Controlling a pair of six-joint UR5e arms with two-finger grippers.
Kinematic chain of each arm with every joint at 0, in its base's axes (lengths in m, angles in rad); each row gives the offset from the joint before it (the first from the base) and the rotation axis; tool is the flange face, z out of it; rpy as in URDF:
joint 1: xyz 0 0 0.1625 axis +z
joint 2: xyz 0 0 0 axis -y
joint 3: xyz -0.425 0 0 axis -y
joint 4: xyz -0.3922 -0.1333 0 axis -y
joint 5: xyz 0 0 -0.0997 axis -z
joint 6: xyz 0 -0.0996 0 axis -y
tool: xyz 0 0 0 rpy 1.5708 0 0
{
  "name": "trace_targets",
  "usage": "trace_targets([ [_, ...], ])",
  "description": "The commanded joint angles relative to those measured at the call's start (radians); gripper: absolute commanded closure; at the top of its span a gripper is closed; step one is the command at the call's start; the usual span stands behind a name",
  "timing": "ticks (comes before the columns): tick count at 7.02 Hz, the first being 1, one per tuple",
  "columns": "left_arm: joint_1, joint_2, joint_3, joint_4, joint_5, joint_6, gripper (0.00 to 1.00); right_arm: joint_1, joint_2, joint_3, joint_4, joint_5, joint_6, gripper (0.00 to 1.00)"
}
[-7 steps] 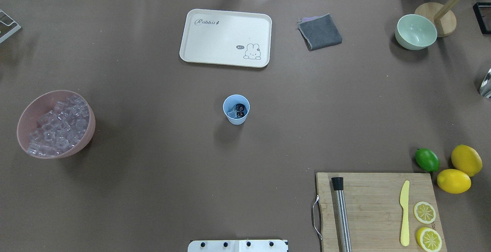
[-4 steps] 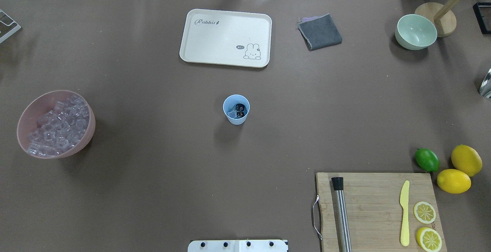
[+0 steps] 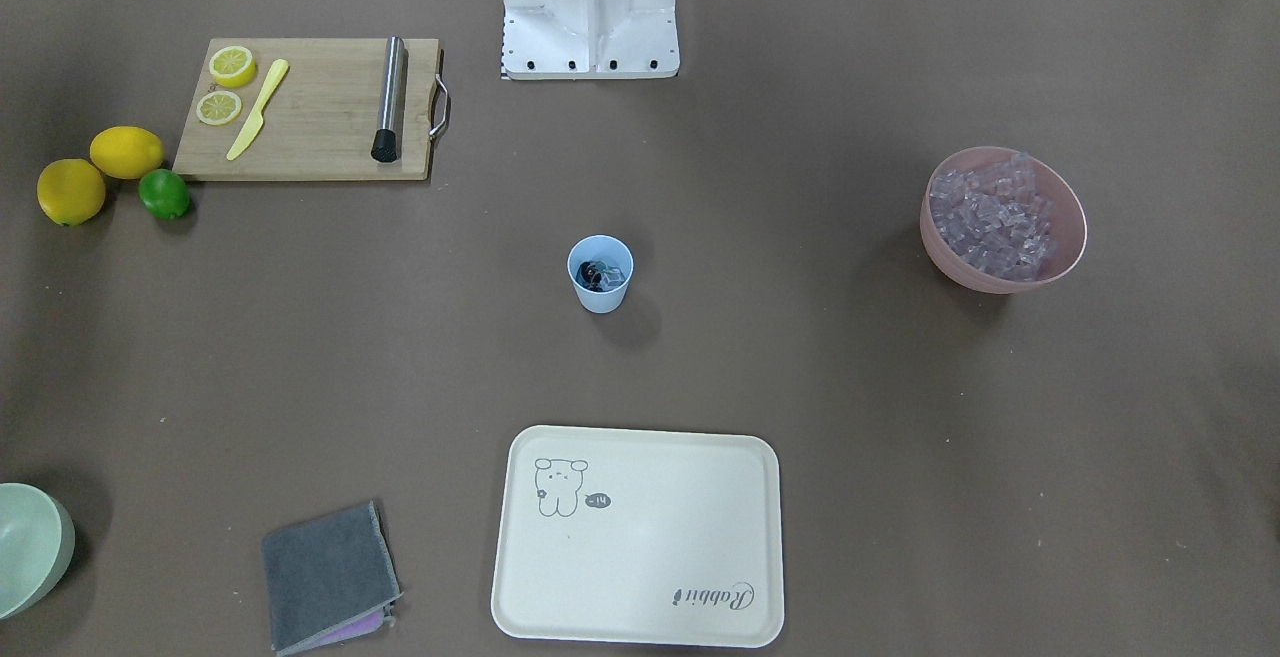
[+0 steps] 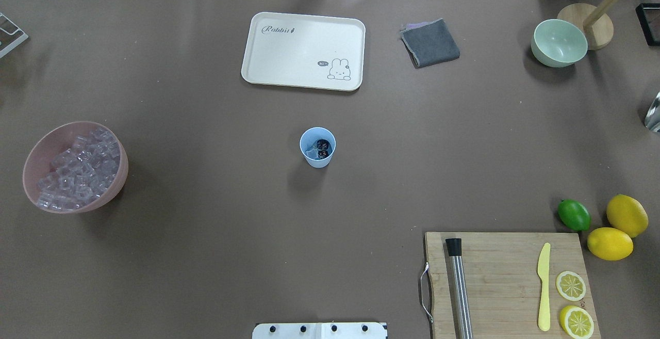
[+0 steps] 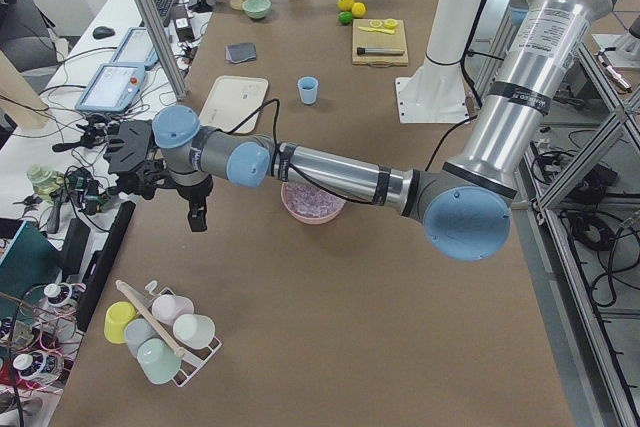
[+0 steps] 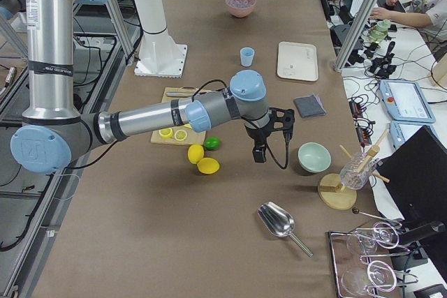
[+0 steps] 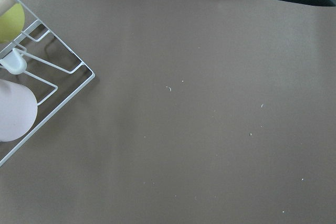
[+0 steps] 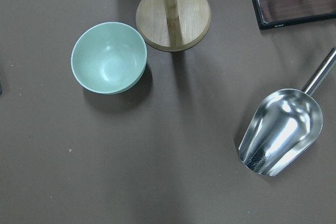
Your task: Put ice and cherries in cup
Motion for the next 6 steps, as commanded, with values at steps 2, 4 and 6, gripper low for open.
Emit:
trace_targets([
  [2, -0.002, 0.002, -0.008, 0.042, 0.013, 0.040, 0.02, -0.001, -0.004, -0.003, -0.006, 0.028, -0.002, 0.00],
  [4, -0.003, 0.014, -0.011, 0.042, 0.011, 0.040, 0.02, -0.009, -0.003, -0.001, -0.007, 0.028, -0.005, 0.00],
  [6, -0.003, 0.017, -0.017, 0.042, 0.010, 0.040, 0.02, -0.010, -0.007, -0.001, -0.003, 0.025, -0.005, 0.00],
])
